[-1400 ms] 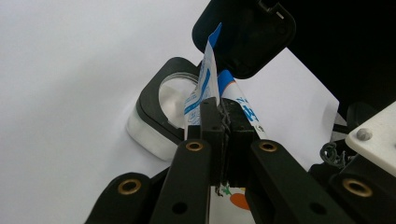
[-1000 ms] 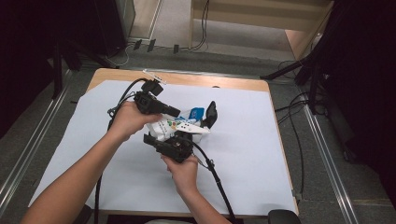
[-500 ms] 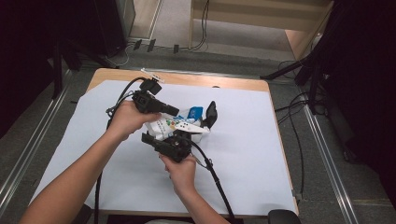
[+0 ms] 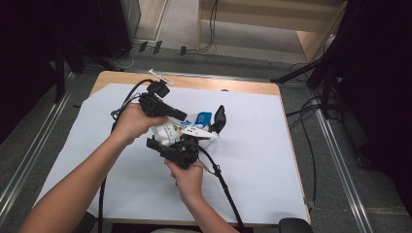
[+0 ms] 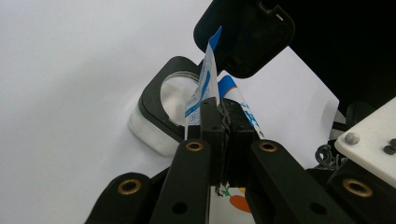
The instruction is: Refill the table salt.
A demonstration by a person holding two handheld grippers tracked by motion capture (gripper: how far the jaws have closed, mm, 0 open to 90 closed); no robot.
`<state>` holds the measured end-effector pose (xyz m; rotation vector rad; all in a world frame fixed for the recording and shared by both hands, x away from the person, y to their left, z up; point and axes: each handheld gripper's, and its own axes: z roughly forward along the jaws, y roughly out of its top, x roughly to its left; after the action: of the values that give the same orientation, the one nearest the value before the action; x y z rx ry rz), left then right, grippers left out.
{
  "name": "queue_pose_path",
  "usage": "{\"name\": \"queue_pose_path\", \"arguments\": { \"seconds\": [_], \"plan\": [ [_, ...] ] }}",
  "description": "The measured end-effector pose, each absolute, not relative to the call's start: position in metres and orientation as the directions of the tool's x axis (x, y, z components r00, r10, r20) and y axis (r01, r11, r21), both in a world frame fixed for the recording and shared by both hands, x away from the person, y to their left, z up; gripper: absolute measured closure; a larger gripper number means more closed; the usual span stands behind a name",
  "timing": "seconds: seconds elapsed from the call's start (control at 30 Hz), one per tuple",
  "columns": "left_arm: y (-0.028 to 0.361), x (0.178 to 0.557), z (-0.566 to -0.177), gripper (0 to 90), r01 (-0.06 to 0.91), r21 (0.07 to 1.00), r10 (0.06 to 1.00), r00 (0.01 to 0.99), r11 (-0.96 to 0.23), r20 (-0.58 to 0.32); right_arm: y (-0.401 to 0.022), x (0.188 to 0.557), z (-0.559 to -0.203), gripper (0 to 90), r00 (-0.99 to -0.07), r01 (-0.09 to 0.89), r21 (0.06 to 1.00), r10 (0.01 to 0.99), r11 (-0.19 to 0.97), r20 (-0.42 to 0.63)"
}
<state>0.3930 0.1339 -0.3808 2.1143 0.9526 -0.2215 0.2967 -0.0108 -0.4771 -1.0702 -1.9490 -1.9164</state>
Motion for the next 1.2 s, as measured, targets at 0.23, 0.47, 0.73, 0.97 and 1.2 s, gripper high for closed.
{"name": "queue_pose_path", "arguments": {
  "seconds": [0.23,0.47,0.73,0.97,1.2],
  "plan": [
    [0.1328,0.3930,-0.3794,89.7,0.692,0.597,0.559,0.705,-0.406,-0.437,-0.0114,0.2974,-0.4769,68.5,-0.717,0.611,0.784,0.343,-0.110,0.607],
    [0.1317,0.3934,-0.3790,89.7,0.693,0.593,0.558,0.705,-0.411,-0.438,-0.0124,0.2980,-0.4766,68.3,-0.719,0.610,0.785,0.341,-0.109,0.606],
    [0.1297,0.3939,-0.3777,89.8,0.695,0.588,0.557,0.704,-0.413,-0.441,-0.0118,0.2977,-0.4769,68.6,-0.716,0.611,0.783,0.341,-0.115,0.609],
    [0.1291,0.3946,-0.3765,89.7,0.693,0.585,0.559,0.707,-0.422,-0.435,-0.0125,0.2985,-0.4765,68.5,-0.715,0.613,0.781,0.334,-0.120,0.614],
    [0.1285,0.3950,-0.3764,89.7,0.696,0.576,0.564,0.704,-0.429,-0.432,-0.0125,0.2989,-0.4762,67.2,-0.709,0.623,0.774,0.334,-0.118,0.621]
  ]
}}
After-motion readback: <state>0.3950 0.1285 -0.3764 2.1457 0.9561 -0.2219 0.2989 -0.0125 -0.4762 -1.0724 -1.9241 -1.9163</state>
